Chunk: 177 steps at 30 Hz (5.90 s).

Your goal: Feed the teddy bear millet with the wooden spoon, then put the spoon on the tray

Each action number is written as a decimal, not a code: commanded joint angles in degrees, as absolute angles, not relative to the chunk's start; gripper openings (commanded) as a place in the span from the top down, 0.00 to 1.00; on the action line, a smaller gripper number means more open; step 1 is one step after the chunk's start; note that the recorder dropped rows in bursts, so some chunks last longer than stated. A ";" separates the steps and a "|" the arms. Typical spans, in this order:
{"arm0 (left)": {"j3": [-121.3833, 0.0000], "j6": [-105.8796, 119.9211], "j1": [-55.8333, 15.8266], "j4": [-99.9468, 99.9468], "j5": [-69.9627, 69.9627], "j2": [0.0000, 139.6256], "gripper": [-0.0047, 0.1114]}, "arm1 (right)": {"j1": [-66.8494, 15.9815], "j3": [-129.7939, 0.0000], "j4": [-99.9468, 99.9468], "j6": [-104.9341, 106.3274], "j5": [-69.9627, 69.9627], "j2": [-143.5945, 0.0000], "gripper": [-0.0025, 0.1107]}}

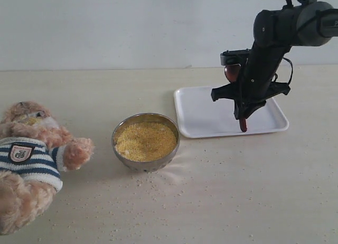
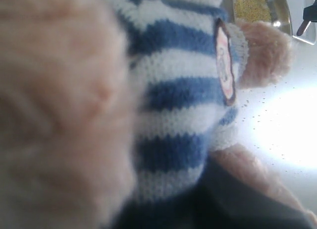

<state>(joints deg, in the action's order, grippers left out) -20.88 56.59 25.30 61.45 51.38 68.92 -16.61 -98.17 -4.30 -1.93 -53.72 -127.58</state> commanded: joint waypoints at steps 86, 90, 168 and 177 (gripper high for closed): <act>-20.80 56.58 25.38 62.68 51.96 68.35 0.89 | -15.94 -22.47 -10.21 0.00 -36.45 -10.56 0.98; -20.80 56.58 25.38 62.68 51.96 68.35 0.89 | -15.94 -22.47 -10.21 0.00 -36.45 -10.56 0.98; -20.80 56.58 25.38 62.68 51.81 68.35 0.89 | -3.90 0.00 -3.96 2.01 -10.94 0.00 0.98; -20.80 56.58 25.38 62.68 51.81 68.35 0.89 | -3.90 0.00 -3.96 2.01 -10.94 0.00 0.98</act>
